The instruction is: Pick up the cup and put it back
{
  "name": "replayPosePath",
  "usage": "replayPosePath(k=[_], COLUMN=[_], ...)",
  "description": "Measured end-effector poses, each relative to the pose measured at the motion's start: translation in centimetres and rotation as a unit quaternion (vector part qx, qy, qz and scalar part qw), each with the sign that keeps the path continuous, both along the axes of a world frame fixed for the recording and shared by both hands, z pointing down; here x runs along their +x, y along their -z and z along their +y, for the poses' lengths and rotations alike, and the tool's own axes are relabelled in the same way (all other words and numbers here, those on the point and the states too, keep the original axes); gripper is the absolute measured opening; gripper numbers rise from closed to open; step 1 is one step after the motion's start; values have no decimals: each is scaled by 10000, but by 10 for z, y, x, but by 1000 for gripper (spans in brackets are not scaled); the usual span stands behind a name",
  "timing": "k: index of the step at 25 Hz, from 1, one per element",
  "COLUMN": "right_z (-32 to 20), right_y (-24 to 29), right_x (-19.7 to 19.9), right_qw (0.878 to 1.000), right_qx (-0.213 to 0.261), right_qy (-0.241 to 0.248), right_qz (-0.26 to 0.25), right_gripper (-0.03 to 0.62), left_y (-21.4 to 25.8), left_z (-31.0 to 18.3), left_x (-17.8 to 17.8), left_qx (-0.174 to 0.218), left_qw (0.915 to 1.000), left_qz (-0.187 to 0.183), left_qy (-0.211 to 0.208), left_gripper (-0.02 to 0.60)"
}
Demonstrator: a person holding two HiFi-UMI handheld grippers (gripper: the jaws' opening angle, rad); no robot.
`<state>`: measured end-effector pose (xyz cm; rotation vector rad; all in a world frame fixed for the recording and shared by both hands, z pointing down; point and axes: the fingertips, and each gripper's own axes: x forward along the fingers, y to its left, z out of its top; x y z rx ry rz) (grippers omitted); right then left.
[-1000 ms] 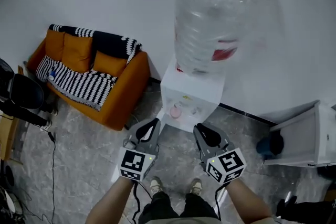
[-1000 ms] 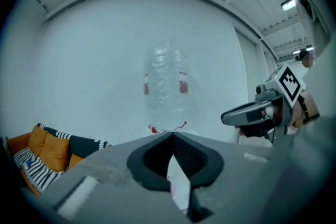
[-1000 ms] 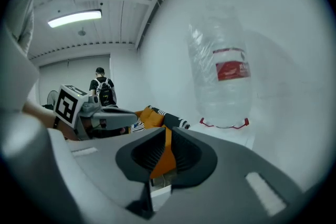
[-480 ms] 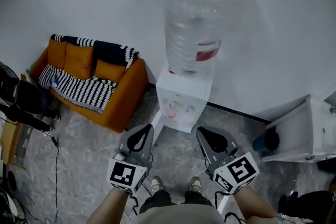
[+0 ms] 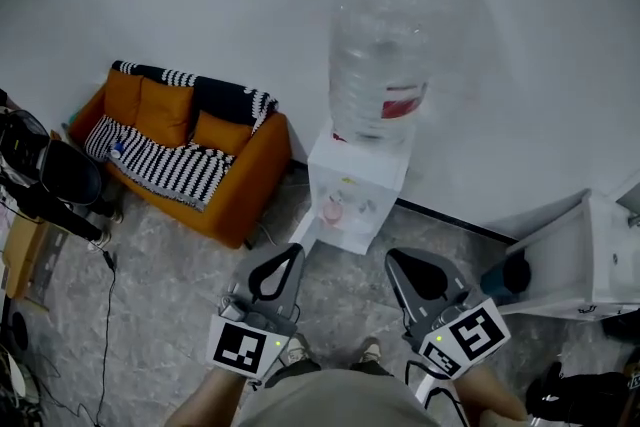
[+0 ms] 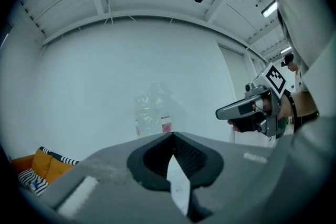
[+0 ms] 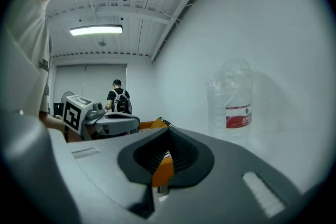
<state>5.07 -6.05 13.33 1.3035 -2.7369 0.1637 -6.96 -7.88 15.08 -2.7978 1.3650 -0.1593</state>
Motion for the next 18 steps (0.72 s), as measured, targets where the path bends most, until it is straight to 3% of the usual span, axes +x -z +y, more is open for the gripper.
replayPosePath(k=[18], right_z=[6], right_y=[14], right_x=[-1], right_qw=[9999], right_qx=[148], right_qy=[4], right_qz=[9], right_gripper=[3], left_y=[11], left_z=[17], left_x=[-6], left_qx=[-5], left_qw=[9999], left_qz=[96], left_qy=[77], left_gripper=[2])
